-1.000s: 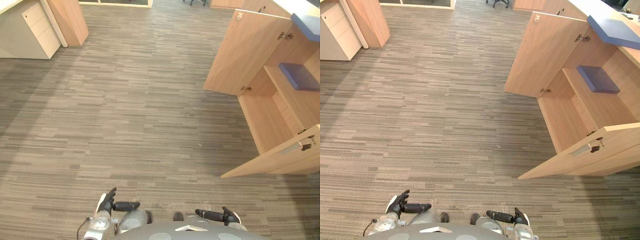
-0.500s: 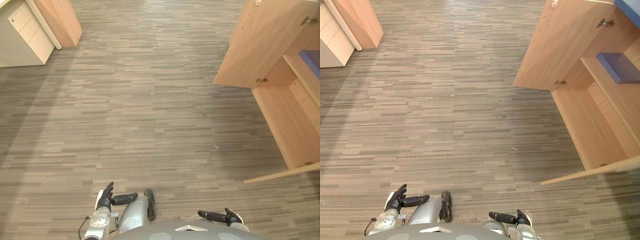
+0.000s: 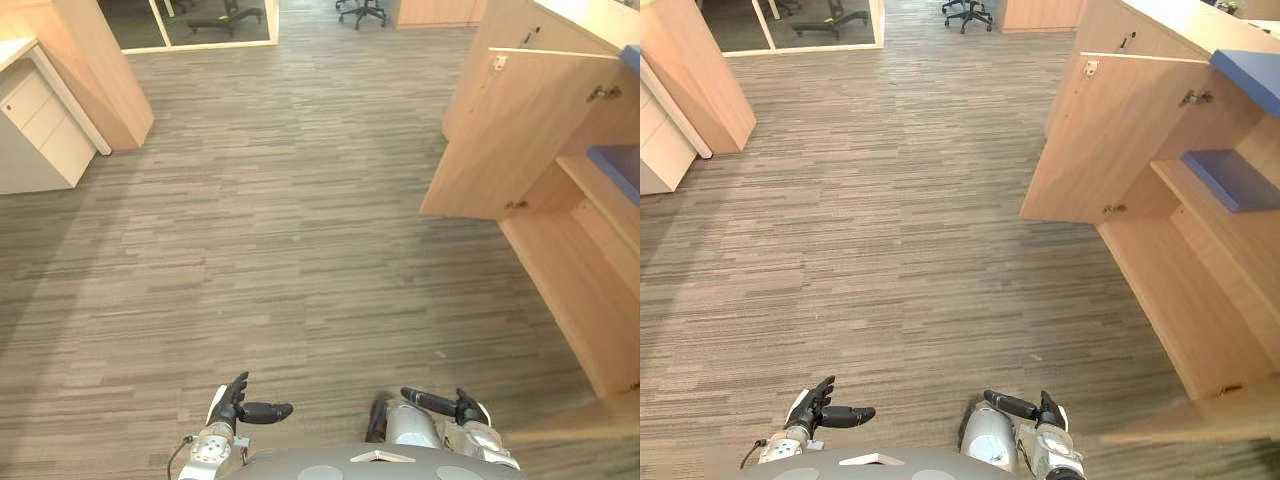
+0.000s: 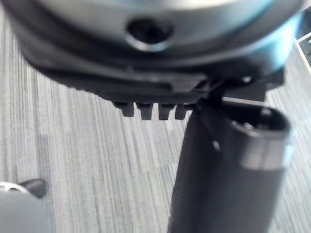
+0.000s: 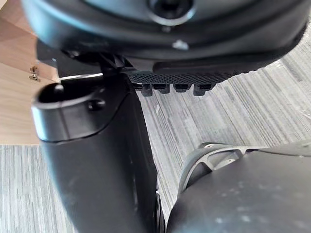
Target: Walk over to the cabinet, pick up the folder, carry it to the office cabinet, place the folder inside the office cabinet, then close the office cabinet door
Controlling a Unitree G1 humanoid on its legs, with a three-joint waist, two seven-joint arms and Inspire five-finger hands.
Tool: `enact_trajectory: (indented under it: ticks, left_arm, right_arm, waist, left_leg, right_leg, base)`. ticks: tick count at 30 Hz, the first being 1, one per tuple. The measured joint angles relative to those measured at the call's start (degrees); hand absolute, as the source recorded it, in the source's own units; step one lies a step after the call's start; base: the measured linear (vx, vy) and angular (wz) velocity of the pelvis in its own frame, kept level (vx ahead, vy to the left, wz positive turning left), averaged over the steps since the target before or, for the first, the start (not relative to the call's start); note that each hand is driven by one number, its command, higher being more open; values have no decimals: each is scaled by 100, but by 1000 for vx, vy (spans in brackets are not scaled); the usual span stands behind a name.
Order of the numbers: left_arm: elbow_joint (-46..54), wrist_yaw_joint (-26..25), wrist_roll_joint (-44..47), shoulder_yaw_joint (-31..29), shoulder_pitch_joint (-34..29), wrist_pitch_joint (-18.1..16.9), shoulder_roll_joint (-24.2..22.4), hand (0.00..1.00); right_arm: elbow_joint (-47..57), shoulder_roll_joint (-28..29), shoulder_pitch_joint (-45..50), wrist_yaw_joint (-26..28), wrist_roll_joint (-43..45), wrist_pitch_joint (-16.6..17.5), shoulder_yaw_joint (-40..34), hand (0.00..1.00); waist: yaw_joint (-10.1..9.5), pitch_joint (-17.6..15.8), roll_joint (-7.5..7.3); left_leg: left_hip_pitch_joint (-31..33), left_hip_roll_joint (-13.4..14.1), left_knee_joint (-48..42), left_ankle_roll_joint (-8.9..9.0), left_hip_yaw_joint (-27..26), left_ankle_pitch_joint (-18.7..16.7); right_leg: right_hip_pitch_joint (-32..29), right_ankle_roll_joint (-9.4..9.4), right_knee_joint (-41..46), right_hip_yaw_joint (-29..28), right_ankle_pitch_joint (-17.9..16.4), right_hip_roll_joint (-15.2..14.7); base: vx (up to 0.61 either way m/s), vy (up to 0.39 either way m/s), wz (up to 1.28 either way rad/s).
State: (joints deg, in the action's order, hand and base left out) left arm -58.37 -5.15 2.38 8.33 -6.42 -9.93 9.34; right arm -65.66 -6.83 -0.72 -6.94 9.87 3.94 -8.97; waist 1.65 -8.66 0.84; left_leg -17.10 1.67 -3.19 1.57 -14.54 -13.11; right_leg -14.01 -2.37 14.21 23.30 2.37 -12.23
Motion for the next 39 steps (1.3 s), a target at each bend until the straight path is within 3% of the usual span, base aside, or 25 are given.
enact_trajectory:
  ticks: [1, 2, 6, 8, 9, 10, 11, 13, 14, 16, 19, 21, 24, 26, 27, 28, 30, 32, 33, 35, 39]
  left_arm:
    - [-69, -10, -2, -12, 24, 3, -1, 100]
    - [-249, -52, -15, -42, 54, 15, -140, 100]
    - [-374, -18, -79, -55, 157, 20, -227, 100]
    - [-382, -47, -65, -261, 210, 19, -248, 100]
    - [-379, -73, -40, -358, 207, 18, -242, 100]
    - [-378, -81, -19, -401, 193, 17, -249, 100]
    - [-335, -66, 52, -601, 154, 16, -231, 100]
    - [-340, -80, 216, -773, 134, 21, -292, 100]
    - [-334, -83, 252, -857, 134, 15, -271, 100]
    - [-190, -109, 261, -895, 134, 0, -268, 100]
    - [-30, -194, 290, -937, 137, -48, -276, 100]
    - [-19, -266, 383, -974, 85, -49, -280, 100]
    - [-71, -292, 388, -1044, -58, -43, -311, 100]
    - [-100, -303, 429, -1332, -140, -45, -434, 100]
    - [-141, -296, 443, -1388, -125, -43, -432, 100]
    - [-183, -341, 505, -1440, -127, -73, -395, 100]
    - [-284, -356, 635, -1610, -134, -95, -435, 100]
    - [-318, -417, 637, -1611, -243, -101, -473, 100]
    - [-319, -418, 654, -1628, -280, -101, -470, 100]
    - [-421, -423, 621, -1643, -397, -99, -464, 100]
    - [-424, -414, 600, -1740, -468, -90, -502, 100]
  right_arm:
    - [-23, 3, 8, 2, 4, -2, -9, 100]
    - [-93, -87, -92, 13, -7, -13, -15, 100]
    - [-111, -99, -121, 15, -4, -9, -109, 100]
    - [-119, -17, -63, 13, -13, -15, -106, 100]
    - [-128, 36, -33, 14, -11, -8, -102, 100]
    - [-128, 49, -15, 15, -2, -8, -87, 100]
    - [-201, 42, -12, 20, 16, 12, 36, 100]
    - [-295, 30, -42, 12, 36, 30, 59, 100]
    - [-388, 47, -53, 11, 74, 29, 59, 100]
    - [-480, 56, -65, 12, 66, 20, 1, 100]
    - [-571, 37, -122, 4, 65, -8, -53, 100]
    - [-568, 59, -140, 8, 80, -4, -9, 100]
    - [-556, 84, -128, 4, 126, -6, 43, 100]
    - [-531, 80, -36, -28, 121, 1, 47, 100]
    - [-532, 119, -38, -28, 118, 4, 49, 100]
    - [-532, 182, -5, 3, 108, 7, 38, 100]
    - [-462, 244, -26, 80, 94, 3, -8, 100]
    - [-341, 233, 9, 153, 56, -1, -188, 100]
    - [-323, 237, 23, 154, 57, 1, -234, 100]
    - [-298, 249, 47, 159, 60, 15, -394, 100]
    - [-236, 250, 87, 145, 59, 47, -403, 100]
  waist:
    - [-3, 21, -45]
    - [3, 35, 159]
    - [70, 43, 256]
    - [49, 44, 169]
    - [22, 105, 152]
    - [15, 138, 191]
    - [1, 120, 224]
    - [-44, 68, 311]
    - [-89, 51, 241]
    - [-172, 29, 152]
    - [-309, -23, 162]
    - [-316, -24, 157]
    - [-352, -32, 197]
    - [-466, 35, 234]
    - [-471, 35, 124]
    - [-479, 109, -5]
    - [-539, 135, -41]
    - [-600, 127, -22]
    - [-601, 127, -35]
    - [-501, 137, -16]
    - [-370, 218, 69]
  left_leg:
    - [-124, 11, 63, 90, -12, -53]
    - [-207, 223, 119, 193, -164, -14]
    - [-250, 606, -132, 357, -266, 147]
    - [38, 986, -1123, 376, -226, 136]
    - [439, 1316, -2112, 340, -138, 224]
    - [672, 1532, -2651, 353, -63, 359]
    - [1133, 1954, -4065, 321, 140, 751]
    - [1562, 2217, -5487, 368, 379, 758]
    - [1857, 2119, -6064, 347, 464, 557]
    - [2316, 1861, -6065, 335, 416, 240]
    - [2962, 1299, -4413, 350, 730, -95]
    - [3007, 657, -2000, 556, 1968, 151]
    - [3015, 491, -924, 548, 2672, 653]
    - [2866, 366, -1027, 529, 2571, 1448]
    - [2860, 256, -1156, 528, 2425, 1371]
    - [2853, 117, -1241, 349, 2115, 1191]
    - [2792, -14, -1354, 105, 1691, 917]
    - [2292, -207, -1112, -167, 1187, 724]
    - [2132, -276, -1040, -234, 1094, 682]
    - [1513, -453, -710, -420, 895, 565]
    - [1019, -207, -352, -456, 724, 357]
  right_leg:
    - [12, 309, 5, 36, 394, 14]
    - [-28, 382, 135, 97, 159, 192]
    - [-96, 569, 686, 261, -616, 467]
    - [182, 575, 601, 594, -923, 619]
    - [448, 554, 267, 803, -975, 832]
    - [655, 589, 69, 886, -990, 979]
    - [969, 797, -159, 847, -891, 1328]
    - [1377, 860, -393, 592, -931, 1698]
    - [1666, 893, -558, 391, -959, 1801]
    - [2015, 842, -817, 69, -925, 1852]
    - [2375, 763, -1154, -446, -880, 1829]
    - [2451, 677, -1333, -912, -920, 1760]
    - [2556, 522, -1323, -1357, -1018, 1710]
    - [2712, 194, -1202, -1775, -1229, 1509]
    - [2711, 73, -1129, -1862, -1324, 1334]
    - [2542, -107, -855, -2005, -1436, 1066]
    - [2156, -309, -145, -2199, -1570, 764]
    - [1432, -265, 1604, -2130, -1602, 344]
    - [1284, -198, 2055, -2004, -1552, 199]
    - [1077, -50, 3062, -1270, -1491, -304]
    - [742, 50, 2860, -151, -1692, -314]
  base:
    - [345, -272, -40]
    - [263, -229, -39]
    - [299, -335, -17]
    - [202, -288, -9]
    - [184, -219, -27]
    - [359, -277, -56]
    - [334, -207, -62]
    - [287, -148, -80]
    - [287, -110, -92]
    - [211, -62, -81]
    - [211, 40, -87]
    - [228, 150, -104]
    - [322, 234, -99]
    - [512, 344, -90]
    - [458, 300, -80]
    - [438, 302, -84]
    - [375, 301, -94]
    - [264, 301, -88]
    - [191, 235, -59]
    - [201, 239, -39]
    - [190, 107, -34]
